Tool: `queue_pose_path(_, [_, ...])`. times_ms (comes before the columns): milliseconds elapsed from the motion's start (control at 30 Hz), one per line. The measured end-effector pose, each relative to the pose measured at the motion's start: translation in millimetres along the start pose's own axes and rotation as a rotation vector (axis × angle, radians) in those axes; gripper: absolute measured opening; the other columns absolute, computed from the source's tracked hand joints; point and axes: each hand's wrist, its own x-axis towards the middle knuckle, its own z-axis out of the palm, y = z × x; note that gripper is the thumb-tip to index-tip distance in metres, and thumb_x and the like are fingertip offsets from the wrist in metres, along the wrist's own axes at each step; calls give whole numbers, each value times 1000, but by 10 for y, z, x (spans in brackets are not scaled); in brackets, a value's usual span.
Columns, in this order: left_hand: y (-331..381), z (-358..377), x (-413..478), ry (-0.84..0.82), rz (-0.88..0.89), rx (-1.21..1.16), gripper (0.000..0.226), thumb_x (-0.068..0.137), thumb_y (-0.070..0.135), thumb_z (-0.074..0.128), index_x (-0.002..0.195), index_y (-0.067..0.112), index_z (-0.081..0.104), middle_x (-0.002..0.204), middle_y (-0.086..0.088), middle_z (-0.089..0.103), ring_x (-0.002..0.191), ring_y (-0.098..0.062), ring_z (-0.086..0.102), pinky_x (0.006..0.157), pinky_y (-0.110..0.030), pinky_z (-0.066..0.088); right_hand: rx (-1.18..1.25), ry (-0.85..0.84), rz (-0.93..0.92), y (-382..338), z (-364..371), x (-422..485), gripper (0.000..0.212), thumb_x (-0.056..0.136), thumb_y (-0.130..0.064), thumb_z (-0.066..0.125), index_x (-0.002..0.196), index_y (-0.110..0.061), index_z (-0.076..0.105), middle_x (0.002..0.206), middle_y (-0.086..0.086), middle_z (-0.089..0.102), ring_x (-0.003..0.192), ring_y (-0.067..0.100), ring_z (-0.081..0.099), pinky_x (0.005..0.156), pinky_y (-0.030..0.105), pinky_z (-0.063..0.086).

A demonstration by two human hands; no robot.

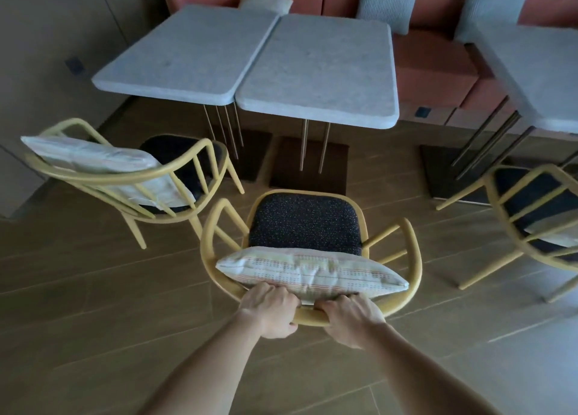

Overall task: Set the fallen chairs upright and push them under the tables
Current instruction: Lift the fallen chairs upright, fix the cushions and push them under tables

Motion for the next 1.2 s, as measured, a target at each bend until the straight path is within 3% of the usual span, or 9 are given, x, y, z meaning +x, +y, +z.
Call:
queue_pose_path(467, [-1053, -692, 1415, 13, -18, 4, 36, 94, 47, 58, 116, 22, 72, 108, -7, 76, 98, -31, 72, 88, -43, 53, -22, 18, 1, 801, -722, 1506, 33, 101, -35, 44, 129, -34, 63, 116, 3, 78, 103, 32, 72, 90, 44, 55])
queue_pose_path(767, [-1473, -948, 1944, 54, 26, 19, 33, 95, 48, 59, 103, 19, 71, 95, -7, 76, 82, -29, 71, 67, -36, 42, -61, 26, 10, 1124, -981, 2116, 33, 102, -41, 46, 131, -37, 61, 114, -1, 79, 102, 28, 73, 90, 41, 53])
queue_pose_path(1200, [-1804, -1027, 2085, 79, 100, 44, 33, 97, 46, 59, 105, 16, 72, 95, -8, 75, 78, -28, 67, 80, -42, 54, -52, 10, 57, 1017, -1155, 2349, 32, 105, -39, 44, 131, -37, 61, 116, -2, 78, 105, 25, 73, 94, 39, 52])
